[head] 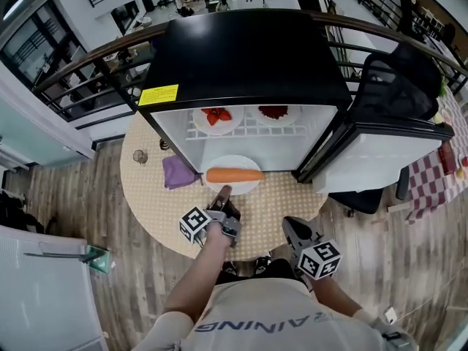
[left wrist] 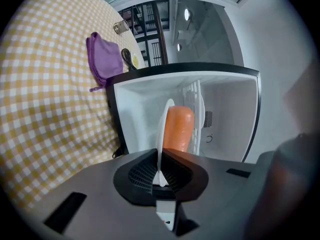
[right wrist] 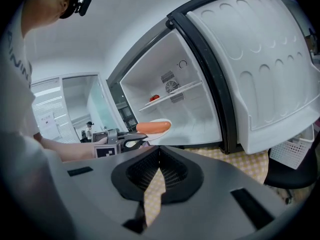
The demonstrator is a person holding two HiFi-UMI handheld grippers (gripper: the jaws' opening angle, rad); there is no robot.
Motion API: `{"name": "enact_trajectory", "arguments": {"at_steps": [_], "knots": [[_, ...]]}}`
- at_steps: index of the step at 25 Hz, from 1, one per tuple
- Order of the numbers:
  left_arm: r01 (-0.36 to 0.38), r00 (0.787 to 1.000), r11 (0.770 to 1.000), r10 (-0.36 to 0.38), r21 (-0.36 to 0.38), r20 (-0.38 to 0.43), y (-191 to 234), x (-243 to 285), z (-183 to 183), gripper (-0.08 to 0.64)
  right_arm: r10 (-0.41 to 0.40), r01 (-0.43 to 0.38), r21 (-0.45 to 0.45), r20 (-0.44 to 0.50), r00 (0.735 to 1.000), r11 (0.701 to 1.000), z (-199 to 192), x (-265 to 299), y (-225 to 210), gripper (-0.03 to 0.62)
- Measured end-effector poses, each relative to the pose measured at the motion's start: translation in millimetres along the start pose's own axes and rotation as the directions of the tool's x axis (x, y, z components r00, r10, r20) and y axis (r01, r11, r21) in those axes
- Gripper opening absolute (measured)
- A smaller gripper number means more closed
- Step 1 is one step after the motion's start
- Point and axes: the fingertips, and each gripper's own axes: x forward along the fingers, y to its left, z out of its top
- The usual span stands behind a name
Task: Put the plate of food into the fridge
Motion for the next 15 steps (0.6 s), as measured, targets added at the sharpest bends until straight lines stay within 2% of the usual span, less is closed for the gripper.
{"name": "enact_trajectory", "arguments": {"at_steps": [15], "knots": [[-0.080, 0.995, 0.997, 0.080, -0.001, 0.054, 33, 93, 43, 0.026, -0.085, 0.085, 0.007, -0.029, 0.996, 0.996, -3, 4, -5, 0.023]]}}
